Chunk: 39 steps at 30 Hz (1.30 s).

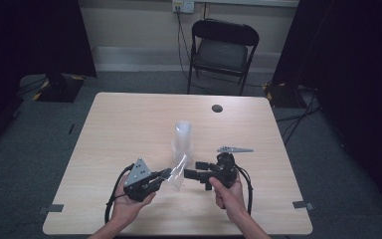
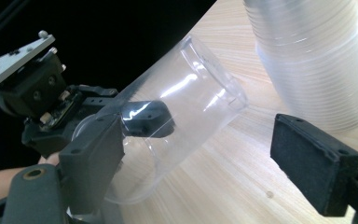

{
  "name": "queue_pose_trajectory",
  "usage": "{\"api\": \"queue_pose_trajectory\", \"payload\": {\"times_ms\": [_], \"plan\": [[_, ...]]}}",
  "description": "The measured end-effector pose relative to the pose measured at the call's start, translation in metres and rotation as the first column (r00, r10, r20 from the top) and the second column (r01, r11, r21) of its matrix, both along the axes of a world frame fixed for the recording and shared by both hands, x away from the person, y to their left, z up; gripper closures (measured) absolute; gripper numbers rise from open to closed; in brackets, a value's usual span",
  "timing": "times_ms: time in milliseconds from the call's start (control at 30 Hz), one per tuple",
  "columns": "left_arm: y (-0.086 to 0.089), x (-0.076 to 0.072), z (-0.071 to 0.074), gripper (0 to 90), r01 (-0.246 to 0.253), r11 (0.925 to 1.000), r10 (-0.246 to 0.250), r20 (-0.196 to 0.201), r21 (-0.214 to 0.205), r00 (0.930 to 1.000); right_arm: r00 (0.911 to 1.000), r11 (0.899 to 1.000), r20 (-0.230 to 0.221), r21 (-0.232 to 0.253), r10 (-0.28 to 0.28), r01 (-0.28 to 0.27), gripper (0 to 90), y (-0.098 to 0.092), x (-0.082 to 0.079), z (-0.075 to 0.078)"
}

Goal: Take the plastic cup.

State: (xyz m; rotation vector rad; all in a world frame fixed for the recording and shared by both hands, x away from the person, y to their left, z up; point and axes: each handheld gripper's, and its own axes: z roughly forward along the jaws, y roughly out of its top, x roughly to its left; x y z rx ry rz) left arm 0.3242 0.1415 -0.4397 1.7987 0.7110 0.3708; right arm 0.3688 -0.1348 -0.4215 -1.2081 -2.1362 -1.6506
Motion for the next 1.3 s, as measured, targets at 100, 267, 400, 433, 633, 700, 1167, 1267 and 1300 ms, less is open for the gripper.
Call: {"api": "queue_pose_trajectory", "payload": {"times_ms": [100, 267, 400, 433, 633, 700, 1167, 1267, 1300], "plan": [[0.002, 0.002, 0.001, 88.3, 0.014, 0.9999, -0.014, -0.045, -0.002, 0.9989, 0.9998, 1.0, 0.021, -0.015, 0.001, -0.001, 16.7, -0.002, -0.001, 0.001], [0.005, 0.003, 0.002, 88.4, 0.033, 0.9992, -0.031, -0.087, 0.022, 0.9957, 0.9978, 0.999, 0.066, -0.049, -0.003, 0.006, 16.8, -0.004, -0.002, 0.004], [0.004, 0.004, 0.0, 88.5, 0.052, 0.9984, -0.049, -0.12, 0.021, 0.9915, 0.9957, 0.998, 0.093, -0.069, 0.006, 0.0, 17.4, -0.006, -0.003, 0.005], [0.004, 0.004, -0.001, 88.4, 0.047, 0.9986, -0.044, -0.12, 0.022, 0.9918, 0.9955, 0.997, 0.094, -0.071, 0.01, -0.003, 17.5, -0.007, -0.003, 0.005], [0.004, 0.009, -0.004, 88.4, 0.08, 0.9963, -0.073, -0.176, 0.033, 0.9817, 0.9918, 0.996, 0.126, -0.087, 0.022, -0.011, 17.7, -0.011, -0.003, 0.007], [0.004, 0.01, -0.006, 88.4, 0.084, 0.9954, -0.074, -0.192, 0.046, 0.9786, 0.9906, 0.996, 0.134, -0.092, 0.031, -0.018, 17.4, -0.012, -0.003, 0.007], [0.0, 0.015, -0.011, 88.4, 0.206, 0.9783, -0.186, -0.343, 0.022, 0.9207, 0.9498, 0.963, 0.253, -0.237, 0.185, -0.124, 24.0, 0.0, -0.011, 0.009], [-0.003, 0.014, -0.011, 88.5, 0.218, 0.9755, -0.192, -0.357, 0.032, 0.9139, 0.938, 0.955, 0.271, -0.256, 0.216, -0.146, 23.6, 0.003, -0.013, 0.009], [-0.003, 0.014, -0.012, 88.6, 0.221, 0.9747, -0.194, -0.36, 0.034, 0.9126, 0.9331, 0.951, 0.276, -0.266, 0.231, -0.157, 23.6, 0.004, -0.014, 0.009]]}}
